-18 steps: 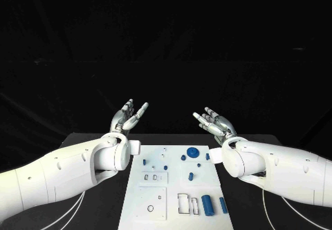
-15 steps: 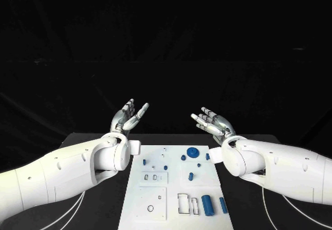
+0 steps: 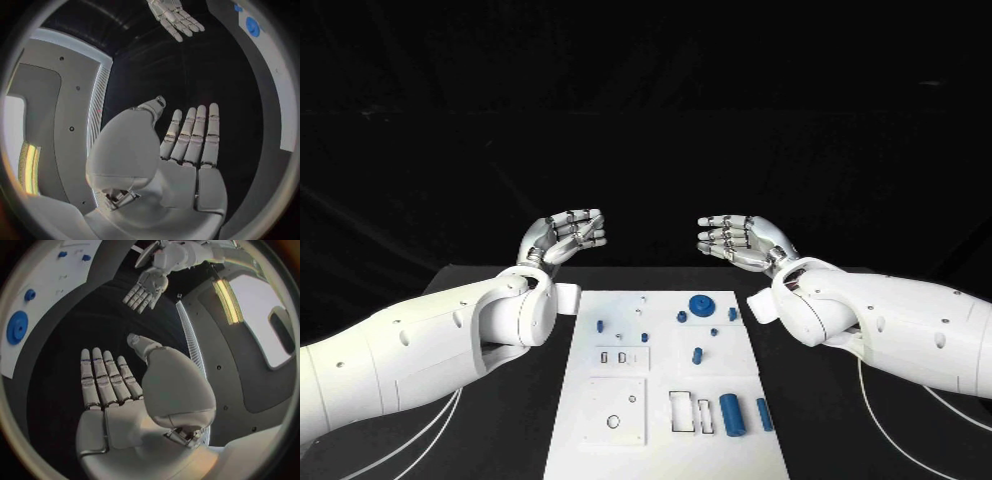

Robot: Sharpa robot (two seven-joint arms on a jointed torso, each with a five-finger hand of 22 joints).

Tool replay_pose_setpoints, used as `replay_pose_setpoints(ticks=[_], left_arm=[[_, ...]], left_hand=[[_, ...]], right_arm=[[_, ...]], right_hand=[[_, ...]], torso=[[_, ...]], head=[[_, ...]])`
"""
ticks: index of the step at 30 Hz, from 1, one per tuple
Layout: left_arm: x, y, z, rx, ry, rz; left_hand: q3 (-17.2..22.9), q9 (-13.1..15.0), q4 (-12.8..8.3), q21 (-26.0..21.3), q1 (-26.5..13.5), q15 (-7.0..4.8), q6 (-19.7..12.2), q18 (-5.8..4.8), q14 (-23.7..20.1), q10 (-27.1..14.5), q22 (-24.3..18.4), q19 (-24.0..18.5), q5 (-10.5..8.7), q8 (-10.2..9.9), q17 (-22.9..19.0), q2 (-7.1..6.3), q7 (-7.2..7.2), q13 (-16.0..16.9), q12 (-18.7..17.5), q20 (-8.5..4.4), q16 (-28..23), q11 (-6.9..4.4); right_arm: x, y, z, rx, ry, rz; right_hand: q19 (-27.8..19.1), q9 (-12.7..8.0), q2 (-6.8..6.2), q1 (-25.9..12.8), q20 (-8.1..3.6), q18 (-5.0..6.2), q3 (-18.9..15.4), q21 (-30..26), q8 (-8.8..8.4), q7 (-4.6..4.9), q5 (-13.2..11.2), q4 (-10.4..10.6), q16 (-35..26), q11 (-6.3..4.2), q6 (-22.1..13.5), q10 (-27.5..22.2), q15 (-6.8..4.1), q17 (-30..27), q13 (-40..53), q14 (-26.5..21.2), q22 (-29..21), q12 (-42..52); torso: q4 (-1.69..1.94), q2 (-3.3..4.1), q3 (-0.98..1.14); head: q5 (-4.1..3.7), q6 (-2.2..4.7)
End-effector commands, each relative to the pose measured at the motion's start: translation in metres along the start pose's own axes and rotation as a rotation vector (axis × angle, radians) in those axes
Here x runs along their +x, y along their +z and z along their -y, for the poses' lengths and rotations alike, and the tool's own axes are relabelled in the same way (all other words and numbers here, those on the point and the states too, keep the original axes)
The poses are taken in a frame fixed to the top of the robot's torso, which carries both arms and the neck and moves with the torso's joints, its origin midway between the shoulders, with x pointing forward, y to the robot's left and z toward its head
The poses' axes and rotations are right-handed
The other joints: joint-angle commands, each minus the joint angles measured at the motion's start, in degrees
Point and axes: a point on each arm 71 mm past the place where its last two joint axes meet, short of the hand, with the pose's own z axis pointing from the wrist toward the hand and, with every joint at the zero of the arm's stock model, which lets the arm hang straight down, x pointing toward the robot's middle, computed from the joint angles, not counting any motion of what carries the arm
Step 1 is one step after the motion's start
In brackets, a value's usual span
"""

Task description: Assemble the parts on the task board

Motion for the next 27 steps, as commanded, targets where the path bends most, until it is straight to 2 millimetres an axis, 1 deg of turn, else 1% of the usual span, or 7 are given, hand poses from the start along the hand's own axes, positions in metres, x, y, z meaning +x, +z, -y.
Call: replay_pose_setpoints(ticks=[1,6,11,12,18,23,27], left_arm=[[0.006,0.000,0.004,0.016,0.010,-0.102],[0.008,-0.003,0.009,0.018,0.026,-0.154],[0.007,-0.008,0.017,0.020,0.030,-0.197],[0.007,-0.011,0.020,0.022,0.028,-0.210],[0.010,-0.022,0.035,0.038,-0.003,-0.283],[0.014,-0.030,0.048,0.053,-0.021,-0.327],[0.017,-0.034,0.056,0.062,-0.029,-0.347]], left_hand=[[1.96,0.31,-0.82,1.29,0.80,-1.31,3.23,0.86,4.11,4.52,0.20,3.12,0.09,0.94,0.81,-0.49,3.45,0.02,0.14,-0.85,1.28,-1.31],[4.99,0.30,-1.43,2.52,0.67,-2.67,6.27,0.79,7.92,9.35,0.32,5.98,0.10,1.43,1.87,-1.69,2.36,-0.14,-0.54,-2.19,2.11,-2.64],[6.62,0.15,-1.91,2.87,0.33,-3.02,7.04,0.73,9.05,11.01,0.27,6.75,0.09,1.22,2.46,-2.79,2.14,-0.19,-1.71,-2.61,2.05,-2.93],[6.76,0.14,-1.96,2.90,0.28,-3.04,7.12,0.73,9.13,11.16,0.26,6.80,0.08,1.21,2.52,-2.90,2.12,-0.19,-1.82,-2.63,2.03,-2.95],[7.07,0.12,-2.13,2.93,0.18,-3.09,7.26,0.71,9.26,11.48,0.22,6.87,0.09,1.15,2.65,-3.20,2.07,-0.19,-2.14,-2.69,1.96,-3.00],[7.34,0.04,-2.27,2.88,0.05,-3.02,7.14,0.67,9.12,11.47,0.16,6.81,0.08,0.96,2.72,-3.46,2.16,-0.23,-2.59,-2.69,1.74,-2.92],[7.41,-0.05,-2.23,2.77,-0.43,-2.89,6.99,0.62,8.92,11.46,0.04,6.67,0.07,0.74,2.80,-3.83,2.31,-0.23,-3.09,-2.62,1.46,-2.77]], right_arm=[[0.001,0.002,-0.005,-0.046,-0.231,-0.093],[-0.001,0.003,-0.009,-0.050,-0.384,-0.161],[0.001,0.003,-0.012,-0.038,-0.570,-0.251],[0.002,0.003,-0.013,-0.029,-0.624,-0.275],[0.006,0.002,-0.019,-0.022,-0.842,-0.328],[0.011,0.002,-0.026,-0.032,-0.984,-0.338],[0.015,0.002,-0.031,-0.045,-1.032,-0.334]], right_hand=[[9.09,1.59,-2.96,-0.69,-1.12,2.45,6.32,3.86,2.89,4.12,0.17,-3.23,2.59,-2.36,12.64,13.04,-2.79,0.97,0.22,12.34,0.96,-0.22],[12.10,1.99,-4.35,-1.90,-2.66,2.46,7.75,5.63,3.72,2.67,0.04,-3.34,3.72,-3.95,15.84,17.95,-4.46,1.70,0.31,16.98,1.50,-0.76],[14.66,2.61,-5.81,-2.57,-3.95,2.45,7.63,7.54,4.38,1.56,-0.08,-3.43,4.80,-5.16,17.83,21.68,-5.79,3.05,0.43,20.57,2.30,-1.34],[16.43,2.84,-6.25,-2.63,-4.67,2.38,7.28,8.98,4.42,1.33,-0.09,-3.47,5.51,-5.52,18.16,22.57,-6.44,3.82,0.42,22.38,3.01,-1.78],[19.32,3.88,-7.92,-3.39,-6.08,2.38,5.61,11.40,4.94,0.18,-0.08,-2.85,7.39,-6.61,19.71,25.31,-7.86,6.39,0.64,26.37,4.31,-2.37],[26.61,5.01,-9.11,-3.18,-9.21,2.36,3.60,18.16,4.67,-0.93,-0.03,-1.93,15.83,-8.05,20.56,26.84,-10.73,13.30,0.94,36.90,8.16,-2.92],[28.56,5.66,-9.46,-2.73,-10.25,2.13,3.03,23.50,3.84,-1.17,0.10,-0.99,24.90,-8.40,20.69,26.59,-11.23,20.18,1.07,39.53,11.96,-2.87]], torso=[[0.19,0.69,0.12],[0.37,1.54,0.14],[0.61,2.92,0.17],[0.72,3.46,0.13],[1.06,5.50,-0.15],[1.44,7.28,-0.37],[1.69,8.23,-0.49]], head=[[-0.17,-0.12],[-0.47,-0.14],[-0.90,-0.21],[-1.11,-0.16],[-1.72,0.19],[-2.24,0.54],[-2.45,0.52]])
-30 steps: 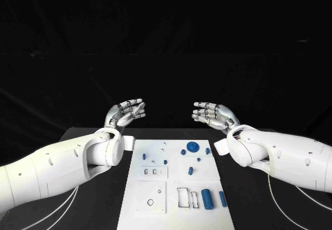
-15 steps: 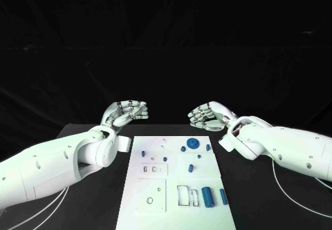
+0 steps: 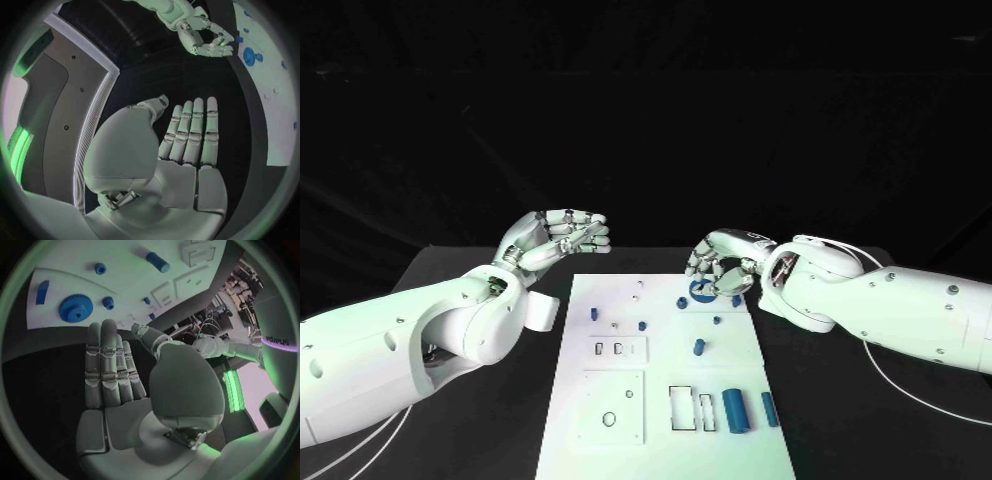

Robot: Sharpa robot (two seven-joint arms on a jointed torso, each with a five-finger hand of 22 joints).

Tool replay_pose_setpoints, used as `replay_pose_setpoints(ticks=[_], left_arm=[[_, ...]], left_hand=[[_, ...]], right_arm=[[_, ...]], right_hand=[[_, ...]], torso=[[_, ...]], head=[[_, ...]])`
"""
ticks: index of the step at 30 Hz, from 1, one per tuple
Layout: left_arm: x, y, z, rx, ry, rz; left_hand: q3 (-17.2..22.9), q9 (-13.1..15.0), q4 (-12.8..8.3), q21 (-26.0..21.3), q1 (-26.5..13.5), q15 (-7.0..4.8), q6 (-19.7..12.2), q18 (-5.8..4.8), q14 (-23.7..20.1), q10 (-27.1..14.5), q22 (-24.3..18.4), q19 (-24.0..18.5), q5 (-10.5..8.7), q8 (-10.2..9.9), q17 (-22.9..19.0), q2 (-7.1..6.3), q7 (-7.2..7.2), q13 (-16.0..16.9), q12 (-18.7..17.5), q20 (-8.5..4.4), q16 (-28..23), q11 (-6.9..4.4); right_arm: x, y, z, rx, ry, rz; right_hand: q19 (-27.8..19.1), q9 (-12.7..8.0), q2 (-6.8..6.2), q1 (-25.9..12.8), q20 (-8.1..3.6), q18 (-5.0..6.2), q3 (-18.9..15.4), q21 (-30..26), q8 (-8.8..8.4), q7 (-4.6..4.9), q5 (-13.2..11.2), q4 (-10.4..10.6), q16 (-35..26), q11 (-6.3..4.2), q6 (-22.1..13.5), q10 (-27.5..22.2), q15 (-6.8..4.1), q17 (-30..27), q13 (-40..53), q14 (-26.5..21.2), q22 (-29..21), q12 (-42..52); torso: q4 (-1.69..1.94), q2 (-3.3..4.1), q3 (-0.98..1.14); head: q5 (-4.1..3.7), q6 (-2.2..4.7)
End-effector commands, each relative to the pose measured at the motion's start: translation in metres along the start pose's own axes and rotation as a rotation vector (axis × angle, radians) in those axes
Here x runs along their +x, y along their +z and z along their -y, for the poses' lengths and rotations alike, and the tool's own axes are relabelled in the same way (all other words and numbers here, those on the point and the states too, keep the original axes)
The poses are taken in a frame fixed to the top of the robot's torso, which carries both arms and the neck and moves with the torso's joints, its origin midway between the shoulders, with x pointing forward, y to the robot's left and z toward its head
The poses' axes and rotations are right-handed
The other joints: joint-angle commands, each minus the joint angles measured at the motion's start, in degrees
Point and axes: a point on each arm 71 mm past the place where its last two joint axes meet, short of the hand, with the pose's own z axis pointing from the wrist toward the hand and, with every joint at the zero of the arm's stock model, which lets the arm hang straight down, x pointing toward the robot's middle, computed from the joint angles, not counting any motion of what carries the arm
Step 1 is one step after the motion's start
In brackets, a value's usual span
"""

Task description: Assemble the parts on the task board

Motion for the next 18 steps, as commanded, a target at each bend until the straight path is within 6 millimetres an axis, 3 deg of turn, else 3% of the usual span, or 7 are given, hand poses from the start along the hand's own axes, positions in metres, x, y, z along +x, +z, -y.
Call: replay_pose_setpoints(ticks=[1,3,4,9,18], left_arm=[[0.008,-0.001,0.007,0.014,-0.016,-0.069],[0.008,-0.001,0.010,0.019,-0.017,-0.073],[0.009,-0.001,0.012,0.021,-0.017,-0.075],[0.009,-0.001,0.016,0.027,-0.016,-0.080],[0.009,-0.001,0.018,0.025,-0.016,-0.082]], left_hand=[[0.42,-0.08,0.05,0.08,-0.06,0.26,0.05,0.50,0.12,0.27,-0.11,0.27,0.07,-0.43,0.07,-0.70,0.63,-0.05,-0.37,0.13,-0.43,0.07],[0.46,-0.13,0.03,-0.01,-0.27,0.33,-0.04,0.48,-0.04,0.24,-0.19,0.16,0.07,-0.56,0.12,-0.87,0.67,-0.05,-0.65,0.19,-0.61,0.13],[0.46,-0.13,0.03,-0.01,-0.27,0.33,-0.04,0.48,-0.04,0.24,-0.19,0.16,0.07,-0.56,0.12,-0.87,0.67,-0.05,-0.65,0.19,-0.61,0.13],[0.49,-0.15,-0.02,-0.06,-0.33,0.37,-0.10,0.47,-0.13,0.22,-0.23,0.09,0.07,-0.63,0.14,-0.95,0.71,-0.05,-0.80,0.22,-0.71,0.16],[0.55,-0.20,-0.07,-0.15,-0.45,0.44,-0.19,0.46,-0.28,0.17,-0.31,-0.01,0.07,-0.75,0.17,-1.05,0.79,-0.04,-1.05,0.27,-0.88,0.23]], right_arm=[[0.002,0.001,-0.003,0.032,-0.167,-0.036],[0.002,0.002,-0.005,0.032,-0.179,-0.036],[0.002,0.002,-0.005,0.032,-0.186,-0.038],[0.004,0.005,-0.007,0.037,-0.210,-0.050],[0.006,0.010,-0.008,0.044,-0.233,-0.059]], right_hand=[[1.70,0.48,-0.60,0.01,-0.60,0.44,-0.49,4.67,-0.68,-0.36,0.11,0.62,8.90,-0.48,0.32,-0.28,-0.19,5.81,0.11,2.94,3.33,-0.29],[2.05,0.94,-0.82,0.29,-0.69,-0.20,-0.59,10.18,-1.11,-0.25,0.11,1.20,19.17,-0.40,0.34,-0.45,-0.23,15.07,0.24,2.39,9.13,-0.25],[3.87,1.28,-0.79,0.62,-0.77,-1.04,-0.55,16.71,-1.45,-0.33,0.16,1.59,26.49,-0.29,0.27,-0.59,-0.11,22.05,0.32,2.80,17.05,-0.25],[8.04,2.00,-1.04,0.83,-0.65,-2.78,-1.46,28.62,-2.20,0.07,0.06,2.54,38.06,0.09,0.00,-1.83,0.42,33.75,0.38,4.17,32.32,-0.28],[9.64,2.47,-0.81,1.41,-0.26,-3.57,-2.74,33.46,-2.65,0.24,0.08,3.09,41.90,0.34,-0.08,-3.51,0.68,37.27,0.44,4.26,38.83,-0.14]], torso=[[0.45,1.69,-0.24],[0.58,2.01,-0.30],[0.62,2.14,-0.33],[0.91,2.73,-0.41],[1.20,3.35,-0.59]], head=[[-0.35,0.08],[-0.52,0.00],[-0.55,-0.07],[-0.66,-0.11],[-0.99,-0.18]])
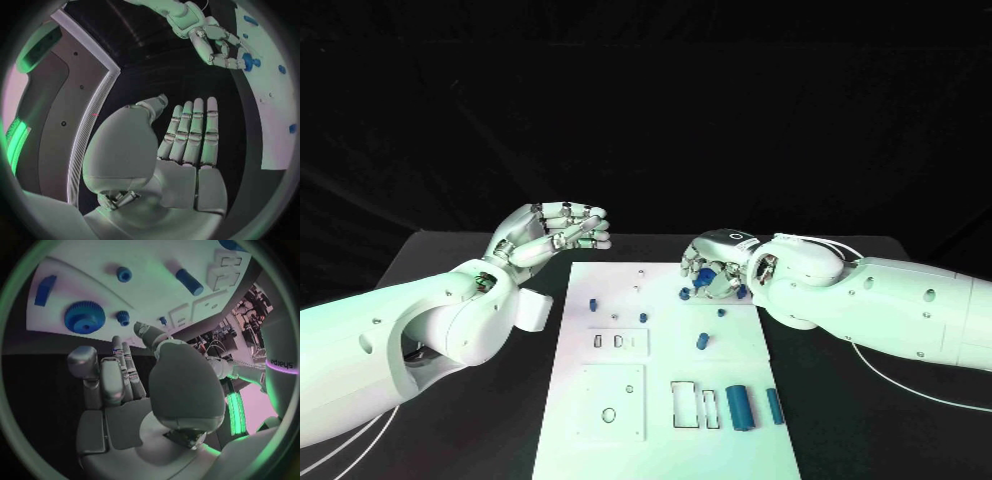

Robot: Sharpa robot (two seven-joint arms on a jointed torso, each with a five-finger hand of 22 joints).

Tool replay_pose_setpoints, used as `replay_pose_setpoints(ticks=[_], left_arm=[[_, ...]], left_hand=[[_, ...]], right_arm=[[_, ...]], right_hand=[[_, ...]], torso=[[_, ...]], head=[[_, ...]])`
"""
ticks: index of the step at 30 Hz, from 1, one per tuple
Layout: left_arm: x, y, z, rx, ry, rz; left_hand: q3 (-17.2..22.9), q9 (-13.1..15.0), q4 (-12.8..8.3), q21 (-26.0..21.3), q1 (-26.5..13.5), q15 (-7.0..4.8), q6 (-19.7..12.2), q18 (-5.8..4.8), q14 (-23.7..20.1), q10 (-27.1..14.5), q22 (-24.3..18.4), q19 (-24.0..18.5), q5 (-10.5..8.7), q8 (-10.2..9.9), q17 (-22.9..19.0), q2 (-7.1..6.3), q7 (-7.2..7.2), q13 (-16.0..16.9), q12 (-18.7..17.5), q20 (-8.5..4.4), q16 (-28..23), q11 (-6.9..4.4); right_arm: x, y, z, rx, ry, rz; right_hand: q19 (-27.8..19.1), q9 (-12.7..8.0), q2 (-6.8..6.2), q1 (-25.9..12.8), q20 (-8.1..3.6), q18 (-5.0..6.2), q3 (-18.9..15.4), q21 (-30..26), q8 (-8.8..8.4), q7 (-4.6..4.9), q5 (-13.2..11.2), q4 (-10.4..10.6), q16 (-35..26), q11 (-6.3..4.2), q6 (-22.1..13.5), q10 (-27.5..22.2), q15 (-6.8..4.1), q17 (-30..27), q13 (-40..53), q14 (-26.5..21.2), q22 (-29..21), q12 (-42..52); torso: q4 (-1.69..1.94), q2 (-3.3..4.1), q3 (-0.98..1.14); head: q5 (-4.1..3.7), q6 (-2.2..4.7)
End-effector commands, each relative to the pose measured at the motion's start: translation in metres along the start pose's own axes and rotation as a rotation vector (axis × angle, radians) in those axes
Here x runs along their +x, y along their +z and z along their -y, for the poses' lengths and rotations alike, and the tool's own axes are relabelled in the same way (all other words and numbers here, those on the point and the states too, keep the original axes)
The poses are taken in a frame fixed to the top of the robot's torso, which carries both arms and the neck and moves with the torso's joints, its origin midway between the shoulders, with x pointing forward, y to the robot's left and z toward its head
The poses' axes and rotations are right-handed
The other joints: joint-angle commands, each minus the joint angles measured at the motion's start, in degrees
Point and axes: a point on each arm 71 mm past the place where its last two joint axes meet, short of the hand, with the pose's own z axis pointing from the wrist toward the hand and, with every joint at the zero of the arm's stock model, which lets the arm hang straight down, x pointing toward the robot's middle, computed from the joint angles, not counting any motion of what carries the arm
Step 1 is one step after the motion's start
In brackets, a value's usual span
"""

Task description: Assemble the parts on the task board

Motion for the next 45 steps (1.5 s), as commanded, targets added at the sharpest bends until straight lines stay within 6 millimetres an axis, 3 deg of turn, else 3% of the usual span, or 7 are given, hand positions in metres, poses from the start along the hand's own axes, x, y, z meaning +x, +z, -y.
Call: replay_pose_setpoints(ticks=[1,21,28,45], left_arm=[[0.002,0.000,0.002,0.006,-0.006,-0.026],[0.001,-0.001,0.003,-0.001,-0.006,-0.027],[0.000,-0.001,0.002,-0.003,-0.004,-0.024],[0.001,0.000,0.002,-0.008,-0.006,-0.028]], left_hand=[[0.39,-0.06,0.09,-0.14,-0.09,0.24,-0.19,0.51,-0.04,0.18,-0.05,0.00,0.07,-0.19,0.06,-0.69,0.79,-0.04,-0.32,0.27,-0.37,0.23],[0.40,-0.12,0.05,-0.24,-0.30,0.32,-0.31,0.51,-0.18,0.14,-0.13,-0.11,0.07,-0.34,0.12,-0.85,0.93,-0.03,-0.62,0.33,-0.56,0.34],[0.40,-0.13,0.05,-0.26,-0.36,0.34,-0.33,0.51,-0.20,0.14,-0.15,-0.13,0.07,-0.37,0.13,-0.86,0.95,-0.03,-0.68,0.35,-0.59,0.36],[0.42,-0.15,0.07,-0.29,-0.46,0.37,-0.36,0.51,-0.24,0.13,-0.18,-0.16,0.07,-0.42,0.15,-0.86,1.00,-0.02,-0.78,0.37,-0.65,0.40]], right_arm=[[0.002,0.002,0.000,0.015,-0.049,-0.023],[0.012,0.007,0.000,0.021,-0.052,-0.052],[0.013,0.007,0.001,0.024,-0.051,-0.052],[0.015,0.009,-0.002,0.024,-0.042,-0.055]], right_hand=[[0.60,0.13,0.10,0.53,0.12,-1.16,-0.37,0.81,-0.31,0.21,0.09,0.06,0.55,0.02,-0.04,-0.59,0.53,0.46,0.07,1.72,1.09,-0.13],[1.68,0.67,1.07,1.28,0.39,-1.64,-0.05,3.78,-0.22,-0.06,0.19,0.80,2.71,-0.27,0.67,-0.02,0.26,2.21,0.51,1.70,5.21,0.48],[1.66,0.95,1.75,1.63,0.35,-1.69,1.22,4.37,-0.07,-0.30,0.22,1.20,3.13,-0.47,1.18,0.52,0.11,2.32,0.67,1.55,6.03,0.64],[2.17,1.80,2.66,1.81,0.03,-1.94,3.46,5.82,0.64,-1.01,0.15,2.03,4.33,-1.11,2.51,2.03,-0.40,3.45,1.00,1.66,8.21,1.07]], torso=[[0.23,0.44,-0.15],[0.65,1.00,-0.23],[0.43,1.14,-0.20],[0.58,1.46,-0.26]], head=[[-0.10,-0.05],[0.04,-0.54],[0.21,-0.51],[0.16,-0.56]])
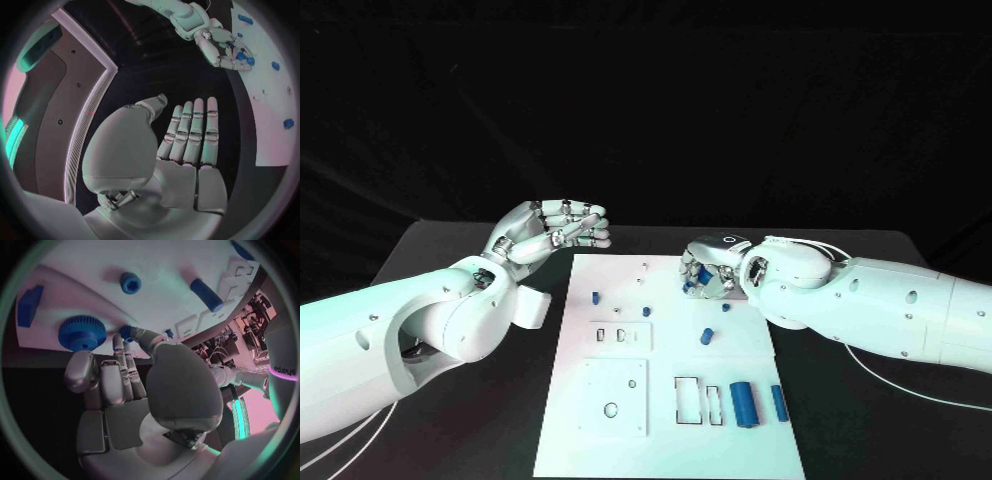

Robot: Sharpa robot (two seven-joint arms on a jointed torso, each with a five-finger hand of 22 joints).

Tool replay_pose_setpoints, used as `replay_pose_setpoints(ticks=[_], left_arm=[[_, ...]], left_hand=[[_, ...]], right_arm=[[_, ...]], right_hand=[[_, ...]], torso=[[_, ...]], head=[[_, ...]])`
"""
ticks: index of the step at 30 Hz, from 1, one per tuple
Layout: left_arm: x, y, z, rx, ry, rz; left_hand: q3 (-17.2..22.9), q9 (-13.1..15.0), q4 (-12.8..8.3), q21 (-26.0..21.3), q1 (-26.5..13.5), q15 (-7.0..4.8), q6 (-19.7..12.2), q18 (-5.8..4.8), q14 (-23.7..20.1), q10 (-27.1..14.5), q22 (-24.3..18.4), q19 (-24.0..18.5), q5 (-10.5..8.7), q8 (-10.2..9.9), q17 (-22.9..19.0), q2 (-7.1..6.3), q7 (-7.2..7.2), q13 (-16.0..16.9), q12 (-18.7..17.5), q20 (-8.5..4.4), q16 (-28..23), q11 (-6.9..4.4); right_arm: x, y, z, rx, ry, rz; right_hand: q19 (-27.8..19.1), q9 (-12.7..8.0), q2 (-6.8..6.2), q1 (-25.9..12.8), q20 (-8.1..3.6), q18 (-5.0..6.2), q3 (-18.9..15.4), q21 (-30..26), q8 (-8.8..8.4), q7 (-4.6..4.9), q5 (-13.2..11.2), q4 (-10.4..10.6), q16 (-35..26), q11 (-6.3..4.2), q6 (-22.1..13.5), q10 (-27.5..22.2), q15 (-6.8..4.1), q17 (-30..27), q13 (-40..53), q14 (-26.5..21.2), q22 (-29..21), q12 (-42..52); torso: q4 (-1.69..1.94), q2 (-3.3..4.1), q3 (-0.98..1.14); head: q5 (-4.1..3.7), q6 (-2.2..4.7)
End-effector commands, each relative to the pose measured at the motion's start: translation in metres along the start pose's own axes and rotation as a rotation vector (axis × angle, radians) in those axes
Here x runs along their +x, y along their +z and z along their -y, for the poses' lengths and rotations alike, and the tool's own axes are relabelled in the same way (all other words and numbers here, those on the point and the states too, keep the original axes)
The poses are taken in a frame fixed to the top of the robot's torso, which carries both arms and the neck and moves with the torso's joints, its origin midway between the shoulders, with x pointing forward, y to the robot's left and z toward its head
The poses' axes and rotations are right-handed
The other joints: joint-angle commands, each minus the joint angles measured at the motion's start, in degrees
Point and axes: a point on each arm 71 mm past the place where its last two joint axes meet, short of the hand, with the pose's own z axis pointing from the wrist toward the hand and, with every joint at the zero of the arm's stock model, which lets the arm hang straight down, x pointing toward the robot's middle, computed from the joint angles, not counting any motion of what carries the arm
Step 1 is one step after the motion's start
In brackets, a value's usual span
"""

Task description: Assemble the parts on the task board

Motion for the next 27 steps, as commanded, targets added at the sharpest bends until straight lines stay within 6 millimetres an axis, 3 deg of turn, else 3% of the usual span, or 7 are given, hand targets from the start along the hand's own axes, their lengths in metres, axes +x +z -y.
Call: replay_pose_setpoints(ticks=[1,10,18,27], left_arm=[[0.003,0.001,0.001,0.006,-0.006,-0.022],[0.002,0.001,0.001,0.003,-0.006,-0.022],[0.002,0.001,0.001,0.001,-0.006,-0.021],[-0.001,0.002,0.000,-0.001,-0.003,-0.015]], left_hand=[[0.45,-0.05,0.07,-0.27,-0.19,0.18,-0.38,0.61,-0.04,0.13,-0.10,-0.17,0.07,-0.23,0.06,-0.54,1.03,-0.03,-0.40,0.38,-0.24,0.42],[0.49,-0.06,0.04,-0.28,-0.17,0.18,-0.39,0.61,-0.05,0.13,-0.11,-0.18,0.07,-0.24,0.07,-0.52,1.03,-0.03,-0.44,0.39,-0.26,0.42],[0.60,-0.08,-0.07,-0.31,-0.08,0.20,-0.44,0.62,-0.09,0.11,-0.14,-0.20,0.07,-0.30,0.10,-0.47,1.06,-0.02,-0.56,0.41,-0.32,0.44],[0.68,-0.09,-0.13,-0.33,-0.03,0.21,-0.46,0.63,-0.11,0.11,-0.16,-0.22,0.07,-0.34,0.12,-0.41,1.08,-0.02,-0.64,0.42,-0.36,0.46]], right_arm=[[0.002,0.000,0.000,0.005,-0.009,-0.015],[0.003,0.000,0.000,0.012,-0.007,-0.008],[-0.003,-0.002,0.000,0.034,0.004,0.079],[-0.018,-0.004,-0.008,0.039,0.022,0.194]], right_hand=[[0.53,0.07,0.52,0.17,0.04,-0.64,0.41,0.29,0.18,-0.07,0.15,-0.04,0.23,-0.07,0.34,0.37,-0.41,0.11,0.07,1.66,0.06,0.23],[0.46,0.19,0.52,0.00,-0.01,-0.64,0.67,0.33,0.20,-0.08,0.12,0.17,0.33,-0.08,0.34,0.39,-0.42,0.09,0.08,1.66,0.11,0.17],[0.78,1.60,2.15,0.96,-0.47,-0.79,3.68,1.33,1.39,-0.93,0.15,0.34,1.00,-0.82,1.84,2.13,-1.03,0.40,0.58,1.67,1.66,0.68],[1.65,2.95,2.45,1.28,-0.92,-1.11,4.83,2.56,2.53,-1.53,0.08,0.07,1.50,-1.47,2.70,3.61,-1.53,0.91,1.18,1.77,3.59,1.26]], torso=[[0.04,0.12,-0.04],[-0.02,0.20,-0.05],[-0.02,0.15,-0.06],[-0.03,0.18,-0.05]], head=[[0.05,-0.15],[-0.04,-0.27],[0.08,-0.26],[0.10,0.29]])
